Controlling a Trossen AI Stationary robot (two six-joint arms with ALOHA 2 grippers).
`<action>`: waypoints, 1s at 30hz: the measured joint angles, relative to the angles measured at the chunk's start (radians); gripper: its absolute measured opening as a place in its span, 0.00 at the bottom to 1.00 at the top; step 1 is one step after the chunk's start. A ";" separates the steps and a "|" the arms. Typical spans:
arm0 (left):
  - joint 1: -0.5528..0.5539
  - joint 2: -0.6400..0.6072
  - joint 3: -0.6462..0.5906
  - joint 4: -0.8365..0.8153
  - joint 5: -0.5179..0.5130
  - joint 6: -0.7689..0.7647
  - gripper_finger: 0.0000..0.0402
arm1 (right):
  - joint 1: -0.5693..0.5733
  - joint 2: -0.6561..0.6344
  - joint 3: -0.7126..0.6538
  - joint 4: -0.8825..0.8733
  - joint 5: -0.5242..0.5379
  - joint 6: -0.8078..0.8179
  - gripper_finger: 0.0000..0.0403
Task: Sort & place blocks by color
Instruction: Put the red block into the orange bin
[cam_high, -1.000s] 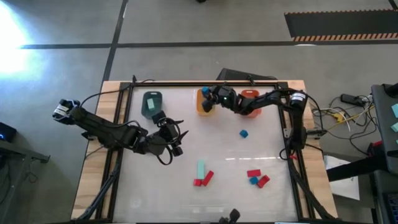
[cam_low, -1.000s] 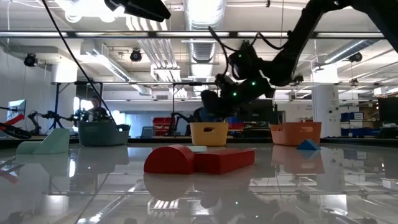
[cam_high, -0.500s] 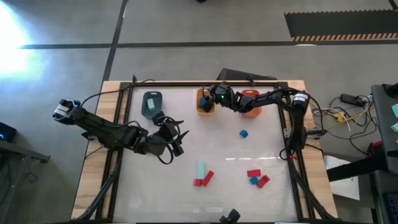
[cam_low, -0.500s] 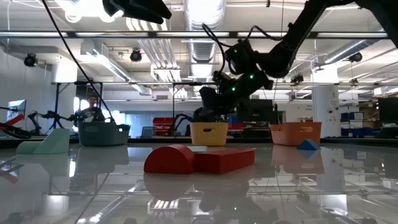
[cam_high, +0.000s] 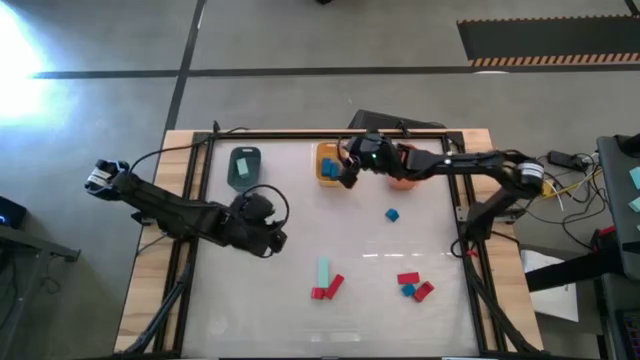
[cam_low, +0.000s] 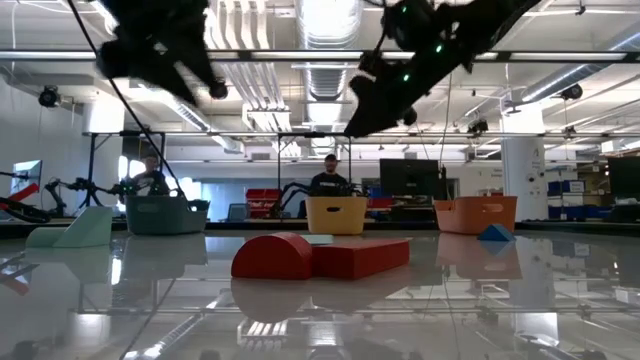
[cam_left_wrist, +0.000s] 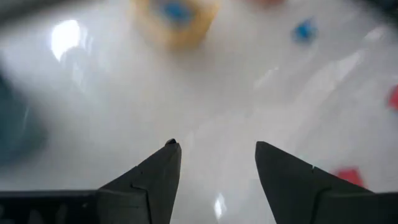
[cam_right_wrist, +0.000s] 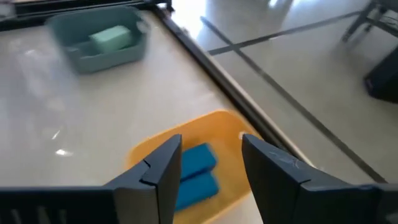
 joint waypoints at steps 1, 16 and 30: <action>0.001 0.008 -0.001 -0.062 0.051 -0.080 0.48 | 0.017 -0.022 -0.006 -0.023 0.000 -0.001 0.38; 0.034 0.231 -0.007 -0.387 0.283 -0.389 0.48 | 0.246 -0.269 -0.052 -0.150 0.001 -0.013 0.30; 0.007 0.153 -0.004 -0.482 0.451 -0.404 0.58 | 0.382 -0.501 -0.166 -0.273 0.000 0.039 0.29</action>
